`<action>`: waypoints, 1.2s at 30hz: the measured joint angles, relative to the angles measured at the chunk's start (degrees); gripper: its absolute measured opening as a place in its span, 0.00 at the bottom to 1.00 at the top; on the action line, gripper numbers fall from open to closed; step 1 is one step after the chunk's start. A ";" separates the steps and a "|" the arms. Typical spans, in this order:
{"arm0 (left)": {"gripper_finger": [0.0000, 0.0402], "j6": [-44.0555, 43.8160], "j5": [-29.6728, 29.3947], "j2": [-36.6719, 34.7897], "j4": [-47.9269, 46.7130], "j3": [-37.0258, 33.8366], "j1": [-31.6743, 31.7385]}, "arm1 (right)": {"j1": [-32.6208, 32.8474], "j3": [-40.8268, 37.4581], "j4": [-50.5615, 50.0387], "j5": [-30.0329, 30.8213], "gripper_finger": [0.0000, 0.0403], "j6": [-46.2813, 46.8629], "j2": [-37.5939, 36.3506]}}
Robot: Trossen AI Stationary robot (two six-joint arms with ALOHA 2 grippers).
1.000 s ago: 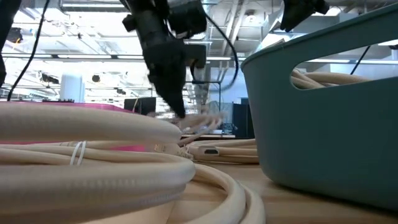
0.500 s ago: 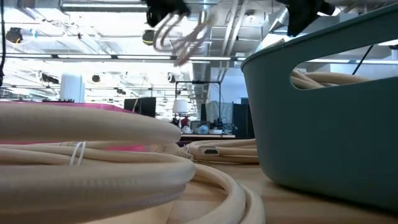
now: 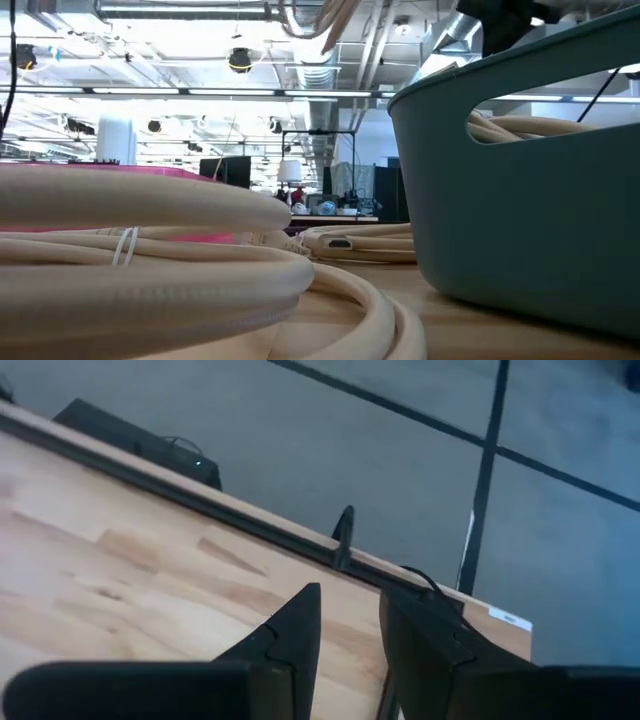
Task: Pick & Place USB Port
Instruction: Put the white HDMI cable into the blue bin
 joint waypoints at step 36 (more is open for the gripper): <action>0.04 -35.60 2.53 27.54 7.87 19.20 -13.35 | -4.83 0.00 3.53 -4.05 0.24 -5.95 -0.41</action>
